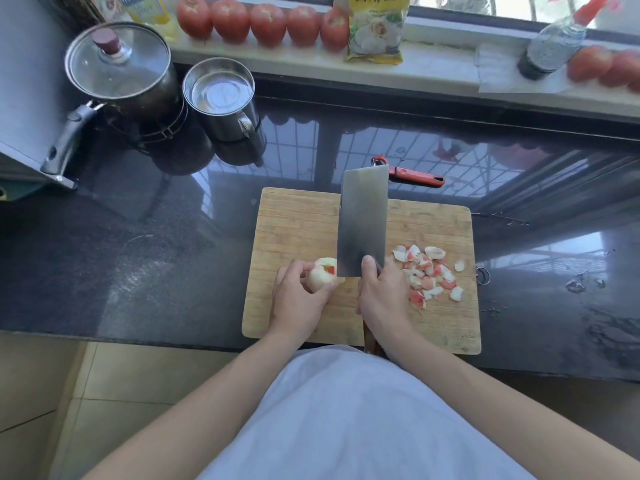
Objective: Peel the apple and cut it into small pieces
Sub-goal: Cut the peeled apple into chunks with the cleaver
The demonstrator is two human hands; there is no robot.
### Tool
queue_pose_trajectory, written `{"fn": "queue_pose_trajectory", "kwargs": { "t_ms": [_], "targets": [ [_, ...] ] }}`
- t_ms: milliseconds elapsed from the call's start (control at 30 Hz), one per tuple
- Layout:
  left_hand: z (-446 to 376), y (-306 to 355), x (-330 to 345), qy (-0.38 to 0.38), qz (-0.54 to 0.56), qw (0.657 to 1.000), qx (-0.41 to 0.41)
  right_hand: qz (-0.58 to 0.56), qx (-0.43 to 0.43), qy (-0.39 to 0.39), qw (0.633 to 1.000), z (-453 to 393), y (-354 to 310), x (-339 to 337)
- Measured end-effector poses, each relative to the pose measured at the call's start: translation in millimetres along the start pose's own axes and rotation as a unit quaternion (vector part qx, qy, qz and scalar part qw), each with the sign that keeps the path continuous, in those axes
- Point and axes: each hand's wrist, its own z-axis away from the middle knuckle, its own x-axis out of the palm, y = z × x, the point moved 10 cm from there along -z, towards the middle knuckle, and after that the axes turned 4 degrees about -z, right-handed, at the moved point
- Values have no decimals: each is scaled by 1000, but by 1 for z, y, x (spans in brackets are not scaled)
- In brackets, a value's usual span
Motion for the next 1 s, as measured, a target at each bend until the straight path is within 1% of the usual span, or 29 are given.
{"fn": "queue_pose_trajectory", "kwargs": {
  "t_ms": [267,367,433,500,600,667,867,1000],
  "targets": [
    [0,1,1,-2,11,1000,-1,24,-11,2,1000,4,-7,-3],
    [-1,-3,0,-3,43,999,-16,115,-66,-37,990,13,-21,-11],
    [-1,-6,-1,2,56,998,-23,212,-120,-69,968,26,-29,-16],
    [0,-7,-3,9,66,997,-31,304,-176,-85,932,41,-33,-13],
    [1,-9,-3,14,82,995,-53,378,-224,-87,894,50,-33,-6],
    [2,-9,-3,15,82,995,-59,387,-241,-80,886,49,-36,-6],
    [3,-9,-4,17,74,996,-53,392,-238,-89,884,49,-29,-5],
    [3,-9,-4,14,75,996,-51,411,-242,-90,874,49,-27,-5]
  ]
}}
